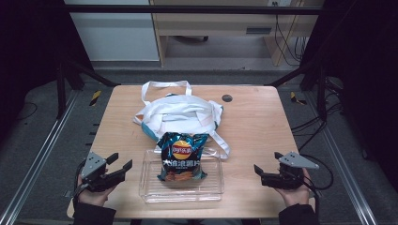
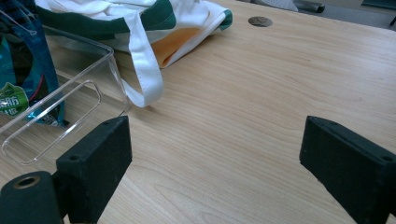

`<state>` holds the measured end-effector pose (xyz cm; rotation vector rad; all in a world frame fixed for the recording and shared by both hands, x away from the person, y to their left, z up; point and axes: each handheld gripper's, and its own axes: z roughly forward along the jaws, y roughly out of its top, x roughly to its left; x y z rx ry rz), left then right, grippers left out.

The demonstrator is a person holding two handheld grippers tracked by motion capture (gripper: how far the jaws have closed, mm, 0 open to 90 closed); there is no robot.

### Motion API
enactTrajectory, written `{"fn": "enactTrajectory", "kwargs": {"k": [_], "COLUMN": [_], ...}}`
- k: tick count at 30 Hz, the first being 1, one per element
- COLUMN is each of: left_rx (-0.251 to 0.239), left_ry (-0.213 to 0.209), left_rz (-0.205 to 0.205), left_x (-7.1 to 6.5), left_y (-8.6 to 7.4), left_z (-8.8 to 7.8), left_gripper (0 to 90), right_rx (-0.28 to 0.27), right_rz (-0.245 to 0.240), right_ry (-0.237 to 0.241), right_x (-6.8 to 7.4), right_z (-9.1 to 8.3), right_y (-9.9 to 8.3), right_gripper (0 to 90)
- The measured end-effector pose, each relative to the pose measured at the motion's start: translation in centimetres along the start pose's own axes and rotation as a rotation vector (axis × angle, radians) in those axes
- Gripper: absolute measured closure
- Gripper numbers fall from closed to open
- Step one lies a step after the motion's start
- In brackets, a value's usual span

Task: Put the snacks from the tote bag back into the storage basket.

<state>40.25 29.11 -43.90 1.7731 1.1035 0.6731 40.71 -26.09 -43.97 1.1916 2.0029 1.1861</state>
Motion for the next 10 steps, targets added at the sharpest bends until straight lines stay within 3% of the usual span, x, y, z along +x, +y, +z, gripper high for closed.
{"fn": "enactTrajectory", "kwargs": {"k": [3,10], "left_rx": [0.015,0.033], "left_ry": [0.023,0.027], "left_rz": [0.018,0.039], "left_x": [0.3,0.65], "left_y": [-0.41,-0.82], "left_z": [0.3,0.72], "left_gripper": [37.2,37.3], "right_rx": [0.001,0.007], "right_rz": [0.001,0.0], "right_ry": [-0.002,-0.007], "right_x": [0.02,-0.07], "right_z": [0.04,0.08], "right_y": [-0.05,-0.15], "right_gripper": [9.4,9.2]}}
